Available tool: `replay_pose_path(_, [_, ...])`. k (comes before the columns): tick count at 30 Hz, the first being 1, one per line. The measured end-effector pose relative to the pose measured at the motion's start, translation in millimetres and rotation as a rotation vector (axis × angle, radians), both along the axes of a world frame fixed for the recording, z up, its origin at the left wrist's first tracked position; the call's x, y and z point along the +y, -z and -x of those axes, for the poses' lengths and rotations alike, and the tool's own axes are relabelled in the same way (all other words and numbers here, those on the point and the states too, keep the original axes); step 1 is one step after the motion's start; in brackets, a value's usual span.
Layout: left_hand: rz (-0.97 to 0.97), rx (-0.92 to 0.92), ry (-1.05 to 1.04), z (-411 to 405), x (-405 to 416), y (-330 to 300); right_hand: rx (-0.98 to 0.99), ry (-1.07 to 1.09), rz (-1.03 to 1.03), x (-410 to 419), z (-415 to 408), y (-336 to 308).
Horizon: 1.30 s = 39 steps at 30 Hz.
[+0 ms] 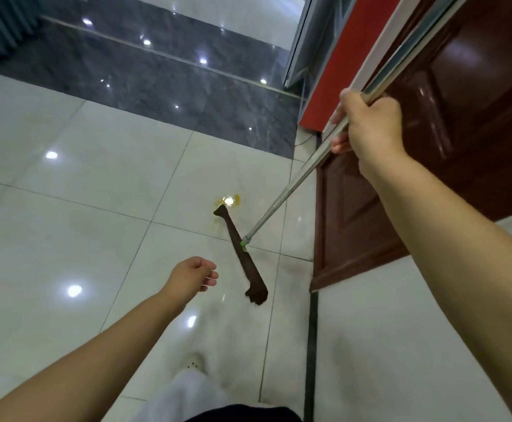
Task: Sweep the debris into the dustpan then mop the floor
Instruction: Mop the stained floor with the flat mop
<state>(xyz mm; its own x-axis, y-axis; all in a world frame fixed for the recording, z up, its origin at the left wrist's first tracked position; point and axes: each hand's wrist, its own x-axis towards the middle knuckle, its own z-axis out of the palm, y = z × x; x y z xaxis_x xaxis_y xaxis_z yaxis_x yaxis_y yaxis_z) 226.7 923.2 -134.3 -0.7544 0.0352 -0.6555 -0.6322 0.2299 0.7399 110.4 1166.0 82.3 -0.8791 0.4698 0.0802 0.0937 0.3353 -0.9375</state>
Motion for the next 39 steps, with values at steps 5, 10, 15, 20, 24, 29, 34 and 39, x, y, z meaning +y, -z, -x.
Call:
replay_pose_path(5, [-0.017, -0.010, -0.016, 12.6, -19.7, 5.5, -0.081, -0.152, 0.047, -33.2, 15.3, 27.8])
replay_pose_path(10, [-0.053, -0.026, -0.001, 21.3, -30.3, 13.9, -0.233, -0.267, -0.020, -57.8, -2.6, 73.3])
replay_pose_path(15, [-0.047, -0.077, 0.102, 22.2, -23.0, 25.0, -0.362, -0.468, 0.022, -57.7, -47.9, 113.4])
replay_pose_path(20, [-0.040, -0.169, 0.220, 11.4, 1.3, 34.1, -0.509, -0.521, 0.052, -56.5, -104.3, 150.4])
replay_pose_path(24, [-0.059, -0.226, 0.251, -4.4, 23.0, 33.9, -0.547, -0.498, 0.117, -57.0, -150.6, 167.1])
replay_pose_path(29, [-0.225, -0.330, 0.123, -30.0, 43.1, 30.4, -0.663, -0.406, 0.243, -65.0, -212.0, 174.5])
replay_pose_path(34, [-0.379, -0.446, 0.025, -79.4, 54.0, 41.1, -0.904, -0.082, 0.831, -70.0, -264.9, 158.9])
replay_pose_path(39, [-0.531, -0.579, -0.182, -135.2, 64.7, 58.0, -0.809, 0.165, 1.317, -66.7, -334.6, 155.9])
